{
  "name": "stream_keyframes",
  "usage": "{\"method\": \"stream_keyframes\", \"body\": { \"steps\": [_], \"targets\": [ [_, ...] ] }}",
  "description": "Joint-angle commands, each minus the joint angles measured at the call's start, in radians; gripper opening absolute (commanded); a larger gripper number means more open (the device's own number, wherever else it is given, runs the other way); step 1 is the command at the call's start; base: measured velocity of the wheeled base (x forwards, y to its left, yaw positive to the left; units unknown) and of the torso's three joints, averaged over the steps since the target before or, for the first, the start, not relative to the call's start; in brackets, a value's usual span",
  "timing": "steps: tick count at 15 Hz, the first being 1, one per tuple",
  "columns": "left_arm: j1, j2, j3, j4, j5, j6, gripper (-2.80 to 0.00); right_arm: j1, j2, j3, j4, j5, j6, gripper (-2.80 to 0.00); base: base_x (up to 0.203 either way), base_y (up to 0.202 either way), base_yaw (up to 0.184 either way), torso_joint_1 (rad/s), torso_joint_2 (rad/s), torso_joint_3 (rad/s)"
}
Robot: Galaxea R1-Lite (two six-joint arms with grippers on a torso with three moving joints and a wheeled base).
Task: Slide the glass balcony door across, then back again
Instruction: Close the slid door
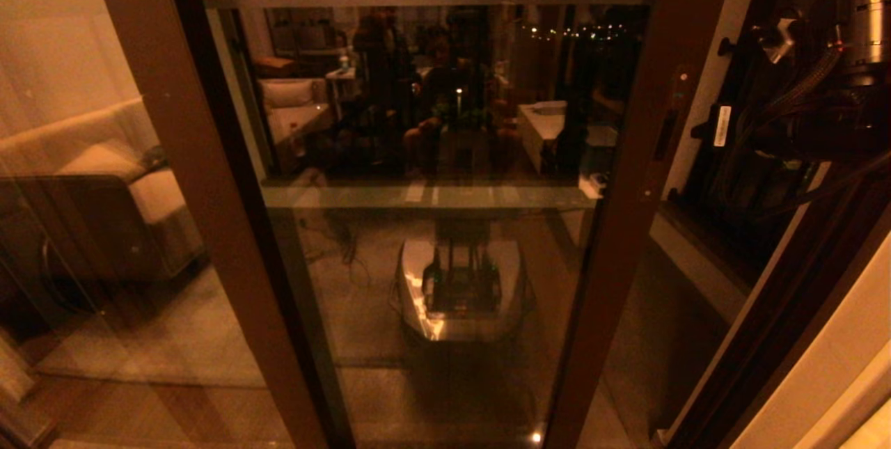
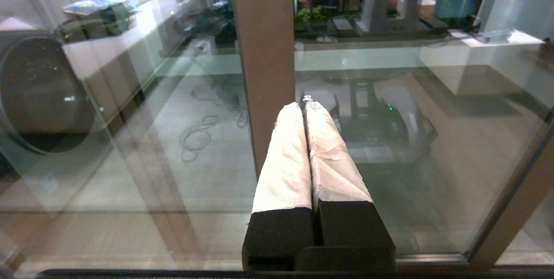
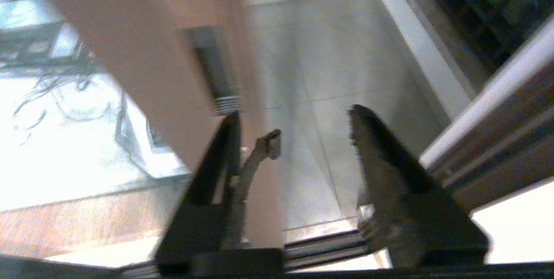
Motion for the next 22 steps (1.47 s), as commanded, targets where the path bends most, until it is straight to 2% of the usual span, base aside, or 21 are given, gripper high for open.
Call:
{"method": "stream_keyframes", "body": {
  "steps": [1, 8, 13, 22],
  "targets": [
    [0.000, 0.000, 0.035, -0.001, 0.000, 0.000, -2.80, 0.006, 0.009, -0.006, 0.001, -0.003, 0.000, -2.80, 0.000, 0.000, 0.000, 0.000, 0.00, 0.000],
    [0.000, 0.000, 0.035, -0.001, 0.000, 0.000, -2.80, 0.072, 0.082, -0.055, 0.001, -0.061, -0.010, -2.80, 0.000, 0.000, 0.000, 0.000, 0.00, 0.000],
    [0.000, 0.000, 0.035, -0.001, 0.000, 0.000, -2.80, 0.076, 0.148, -0.123, 0.001, -0.075, -0.005, -2.80, 0.000, 0.000, 0.000, 0.000, 0.00, 0.000],
    [0.000, 0.000, 0.035, -0.001, 0.000, 0.000, -2.80, 0.097, 0.208, -0.166, 0.001, -0.078, 0.001, -2.80, 0.000, 0.000, 0.000, 0.000, 0.00, 0.000]
  ]
}}
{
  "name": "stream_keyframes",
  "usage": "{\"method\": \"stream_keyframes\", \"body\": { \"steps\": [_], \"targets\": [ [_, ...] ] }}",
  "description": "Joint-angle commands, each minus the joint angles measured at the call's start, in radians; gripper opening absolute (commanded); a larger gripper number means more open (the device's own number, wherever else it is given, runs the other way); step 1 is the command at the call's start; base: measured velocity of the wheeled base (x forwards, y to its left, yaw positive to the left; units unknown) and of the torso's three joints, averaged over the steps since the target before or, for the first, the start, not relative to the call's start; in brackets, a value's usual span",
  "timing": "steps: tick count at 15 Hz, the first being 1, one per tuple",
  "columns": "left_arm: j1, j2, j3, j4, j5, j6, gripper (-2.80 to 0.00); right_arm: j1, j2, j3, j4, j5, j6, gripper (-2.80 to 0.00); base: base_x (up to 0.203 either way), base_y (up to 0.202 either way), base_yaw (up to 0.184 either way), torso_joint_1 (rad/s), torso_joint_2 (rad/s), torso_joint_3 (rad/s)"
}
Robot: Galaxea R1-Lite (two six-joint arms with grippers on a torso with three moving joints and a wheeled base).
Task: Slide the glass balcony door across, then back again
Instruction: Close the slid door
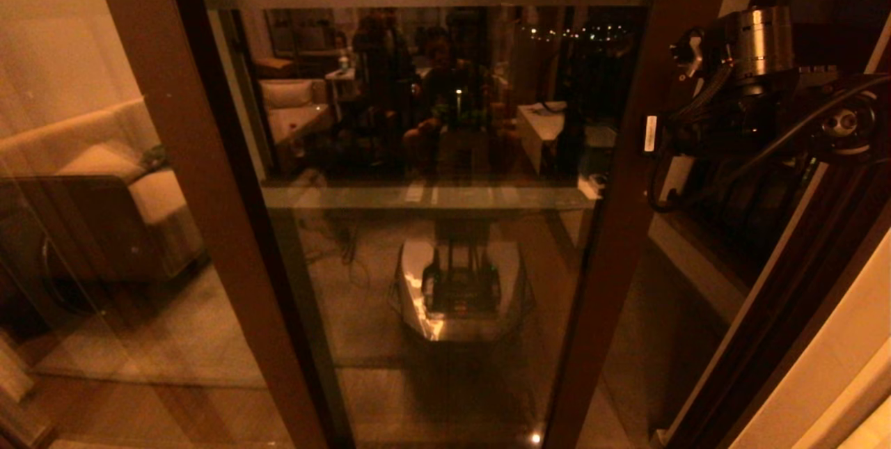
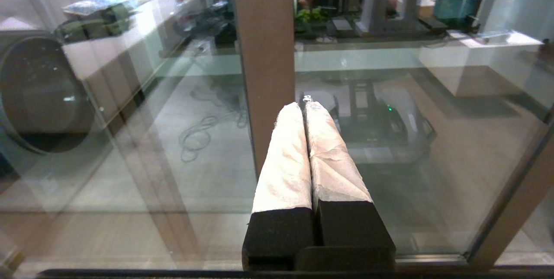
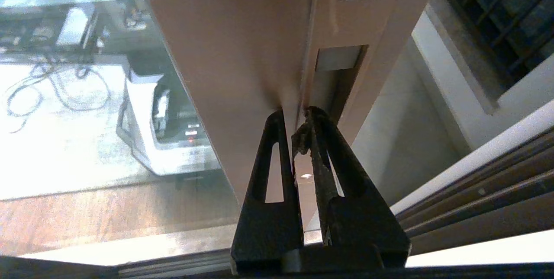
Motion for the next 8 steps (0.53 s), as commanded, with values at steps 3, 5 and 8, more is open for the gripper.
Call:
{"method": "stream_keyframes", "body": {
  "steps": [3, 5, 8],
  "targets": [
    [0.000, 0.000, 0.035, -0.001, 0.000, 0.000, -2.80, -0.014, 0.033, -0.015, -0.005, 0.000, 0.000, -2.80, 0.000, 0.000, 0.000, 0.000, 0.00, 0.000],
    [0.000, 0.000, 0.035, -0.001, 0.000, 0.000, -2.80, -0.027, 0.037, -0.014, -0.005, 0.000, -0.001, -2.80, 0.000, 0.000, 0.000, 0.000, 0.00, 0.000],
    [0.000, 0.000, 0.035, -0.001, 0.000, 0.000, -2.80, -0.051, 0.037, -0.013, -0.005, 0.000, -0.001, -2.80, 0.000, 0.000, 0.000, 0.000, 0.00, 0.000]
  ]
}}
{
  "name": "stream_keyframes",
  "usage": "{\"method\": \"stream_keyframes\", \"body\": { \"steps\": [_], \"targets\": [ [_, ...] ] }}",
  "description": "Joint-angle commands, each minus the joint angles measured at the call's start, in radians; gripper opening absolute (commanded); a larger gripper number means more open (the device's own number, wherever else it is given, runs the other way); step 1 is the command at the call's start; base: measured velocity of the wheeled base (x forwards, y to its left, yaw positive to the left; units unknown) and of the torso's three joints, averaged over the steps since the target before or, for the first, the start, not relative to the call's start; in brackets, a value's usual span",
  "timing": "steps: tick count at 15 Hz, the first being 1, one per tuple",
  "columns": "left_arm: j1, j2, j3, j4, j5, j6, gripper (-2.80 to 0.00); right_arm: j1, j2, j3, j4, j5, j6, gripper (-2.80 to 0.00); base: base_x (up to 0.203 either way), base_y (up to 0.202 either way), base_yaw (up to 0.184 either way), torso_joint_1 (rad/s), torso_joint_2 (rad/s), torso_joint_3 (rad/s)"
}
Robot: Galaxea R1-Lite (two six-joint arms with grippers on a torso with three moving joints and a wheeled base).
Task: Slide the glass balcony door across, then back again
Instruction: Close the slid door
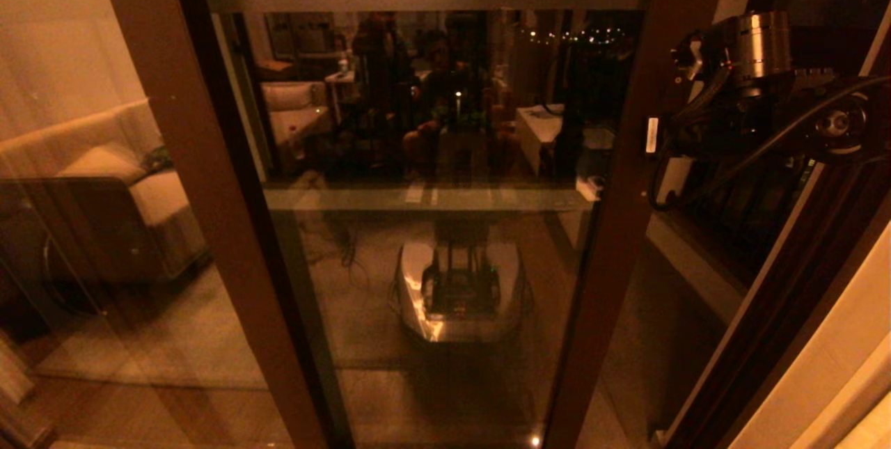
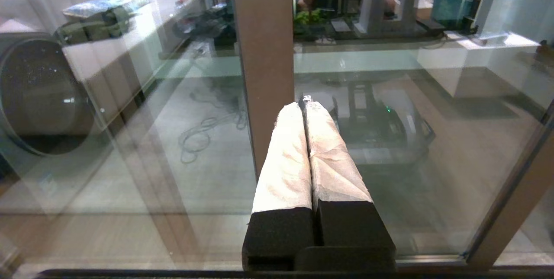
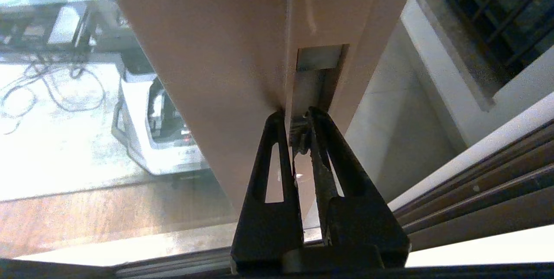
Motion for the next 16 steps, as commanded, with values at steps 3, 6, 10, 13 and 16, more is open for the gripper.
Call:
{"method": "stream_keyframes", "body": {
  "steps": [3, 6, 10, 13, 16],
  "targets": [
    [0.000, 0.000, 0.035, -0.001, 0.000, 0.000, -2.80, -0.020, 0.001, 0.008, -0.005, -0.008, -0.001, -2.80, 0.000, 0.000, 0.000, 0.000, 0.00, 0.000],
    [0.000, 0.000, 0.035, -0.001, 0.000, 0.000, -2.80, -0.032, -0.008, 0.018, -0.004, -0.009, -0.001, -2.80, 0.000, 0.000, 0.000, 0.000, 0.00, 0.000],
    [0.000, 0.000, 0.035, -0.001, 0.000, 0.000, -2.80, 0.002, -0.080, 0.124, -0.060, -0.048, -0.004, -2.80, 0.000, 0.000, 0.000, 0.000, 0.00, 0.000],
    [0.000, 0.000, 0.035, -0.001, 0.000, 0.000, -2.80, 0.083, -0.168, 0.229, -0.199, -0.104, -0.007, -2.80, 0.000, 0.000, 0.000, 0.000, 0.00, 0.000],
    [0.000, 0.000, 0.035, -0.001, 0.000, 0.000, -2.80, 0.101, -0.192, 0.237, -0.210, -0.154, -0.006, -2.80, 0.000, 0.000, 0.000, 0.000, 0.00, 0.000]
  ]
}}
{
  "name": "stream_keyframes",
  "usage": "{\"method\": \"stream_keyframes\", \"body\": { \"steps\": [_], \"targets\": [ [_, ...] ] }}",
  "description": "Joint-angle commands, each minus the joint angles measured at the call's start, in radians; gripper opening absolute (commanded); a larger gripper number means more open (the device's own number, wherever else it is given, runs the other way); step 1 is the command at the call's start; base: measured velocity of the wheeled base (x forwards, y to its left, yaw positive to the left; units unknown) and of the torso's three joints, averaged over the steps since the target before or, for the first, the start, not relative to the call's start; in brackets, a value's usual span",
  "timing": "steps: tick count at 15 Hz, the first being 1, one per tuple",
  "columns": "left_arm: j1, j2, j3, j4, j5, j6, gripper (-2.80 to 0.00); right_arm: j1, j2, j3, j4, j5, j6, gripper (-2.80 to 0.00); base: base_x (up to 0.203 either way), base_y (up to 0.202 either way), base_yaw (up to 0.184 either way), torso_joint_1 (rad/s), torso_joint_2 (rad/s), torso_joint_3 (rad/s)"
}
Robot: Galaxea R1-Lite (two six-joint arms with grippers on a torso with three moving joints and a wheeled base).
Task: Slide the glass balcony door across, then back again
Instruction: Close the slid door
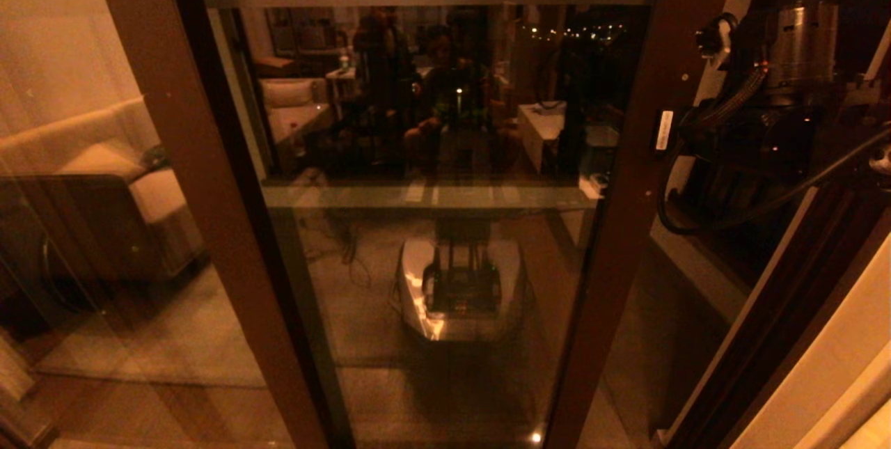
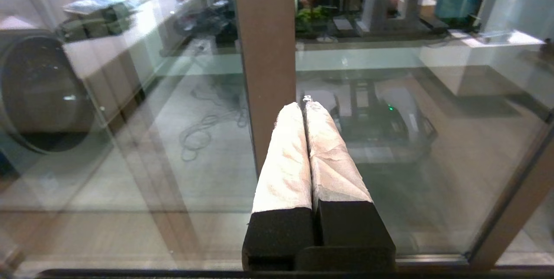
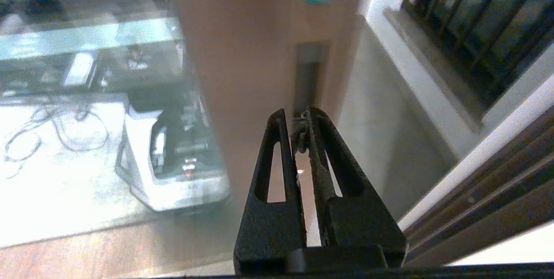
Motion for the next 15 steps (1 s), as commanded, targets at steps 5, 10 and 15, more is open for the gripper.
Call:
{"method": "stream_keyframes", "body": {
  "steps": [5, 10, 15],
  "targets": [
    [0.000, 0.000, 0.035, -0.001, 0.000, 0.001, -2.80, 0.128, -0.014, -0.004, -0.012, -0.177, -0.020, -2.80, 0.000, 0.000, 0.000, 0.000, 0.00, 0.000],
    [0.000, 0.000, 0.035, -0.001, 0.000, 0.001, -2.80, 0.129, 0.043, -0.031, 0.049, -0.254, -0.095, -2.80, 0.000, 0.000, 0.000, 0.000, 0.00, 0.000],
    [0.000, 0.001, 0.035, -0.001, 0.000, -0.002, -2.80, 0.087, 0.078, -0.105, 0.111, -0.250, -0.086, -2.80, 0.000, 0.000, 0.000, 0.000, 0.00, 0.000]
  ]
}}
